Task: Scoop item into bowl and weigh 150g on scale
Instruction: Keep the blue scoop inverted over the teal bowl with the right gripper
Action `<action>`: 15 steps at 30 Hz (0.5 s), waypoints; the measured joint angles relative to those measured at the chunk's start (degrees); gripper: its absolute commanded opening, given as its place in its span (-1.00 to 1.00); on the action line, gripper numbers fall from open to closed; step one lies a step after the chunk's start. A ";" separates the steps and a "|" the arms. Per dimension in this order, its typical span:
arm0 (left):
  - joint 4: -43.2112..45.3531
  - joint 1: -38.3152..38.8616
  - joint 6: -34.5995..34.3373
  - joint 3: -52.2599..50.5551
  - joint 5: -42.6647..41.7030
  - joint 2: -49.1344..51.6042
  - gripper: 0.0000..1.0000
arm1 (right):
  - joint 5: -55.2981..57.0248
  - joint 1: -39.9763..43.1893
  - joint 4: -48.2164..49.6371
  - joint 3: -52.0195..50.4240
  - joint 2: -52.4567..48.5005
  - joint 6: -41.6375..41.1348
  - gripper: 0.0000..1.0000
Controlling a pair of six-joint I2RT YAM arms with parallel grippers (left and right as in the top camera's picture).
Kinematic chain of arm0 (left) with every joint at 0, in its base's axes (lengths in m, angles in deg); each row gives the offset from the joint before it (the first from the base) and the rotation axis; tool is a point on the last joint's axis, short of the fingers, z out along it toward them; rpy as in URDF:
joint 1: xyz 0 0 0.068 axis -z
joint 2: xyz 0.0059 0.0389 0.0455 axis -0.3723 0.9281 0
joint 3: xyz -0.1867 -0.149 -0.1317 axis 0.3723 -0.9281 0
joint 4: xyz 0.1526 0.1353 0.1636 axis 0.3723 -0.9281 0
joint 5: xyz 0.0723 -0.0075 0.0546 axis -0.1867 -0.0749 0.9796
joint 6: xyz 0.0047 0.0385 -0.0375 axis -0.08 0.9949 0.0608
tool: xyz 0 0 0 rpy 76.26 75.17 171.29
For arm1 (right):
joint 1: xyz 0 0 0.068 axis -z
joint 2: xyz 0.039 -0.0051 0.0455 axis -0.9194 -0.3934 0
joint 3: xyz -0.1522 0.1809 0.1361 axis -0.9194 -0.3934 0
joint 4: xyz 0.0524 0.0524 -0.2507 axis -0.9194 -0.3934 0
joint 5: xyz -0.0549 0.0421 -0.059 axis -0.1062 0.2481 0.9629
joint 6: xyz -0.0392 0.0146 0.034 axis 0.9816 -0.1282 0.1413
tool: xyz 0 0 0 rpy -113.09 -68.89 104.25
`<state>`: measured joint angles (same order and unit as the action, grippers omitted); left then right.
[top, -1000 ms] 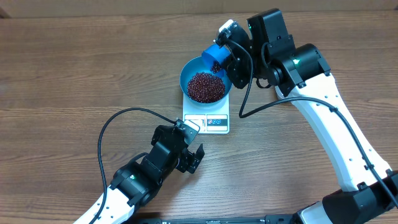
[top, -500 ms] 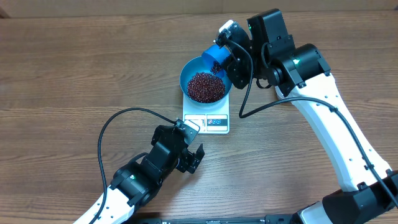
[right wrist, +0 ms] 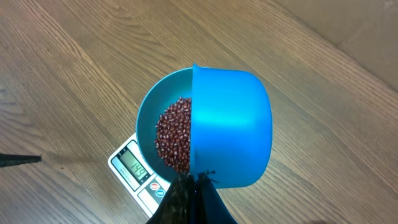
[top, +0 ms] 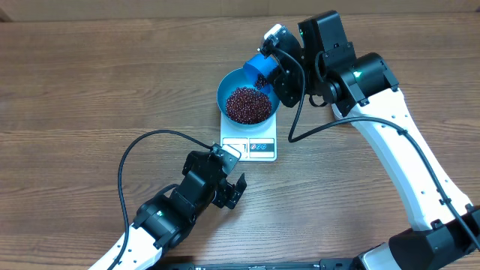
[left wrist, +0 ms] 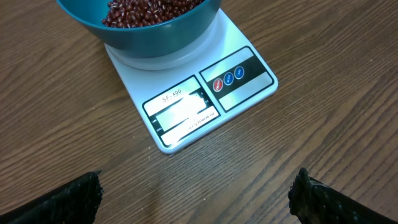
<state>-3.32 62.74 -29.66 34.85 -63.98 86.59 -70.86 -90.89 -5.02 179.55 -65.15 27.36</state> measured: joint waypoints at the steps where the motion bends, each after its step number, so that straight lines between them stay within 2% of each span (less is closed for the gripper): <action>1: 0.00 0.00 0.00 0.00 0.00 0.00 0.99 | 0.00 0.02 -0.20 0.00 0.00 0.00 -0.92; 15: 0.00 0.00 0.00 0.00 0.00 0.00 0.99 | 0.00 0.02 -0.59 0.00 0.00 -0.02 -0.92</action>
<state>-3.32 62.74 -29.66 34.85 -63.98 86.59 -70.86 -90.87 -5.61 179.55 -65.15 27.33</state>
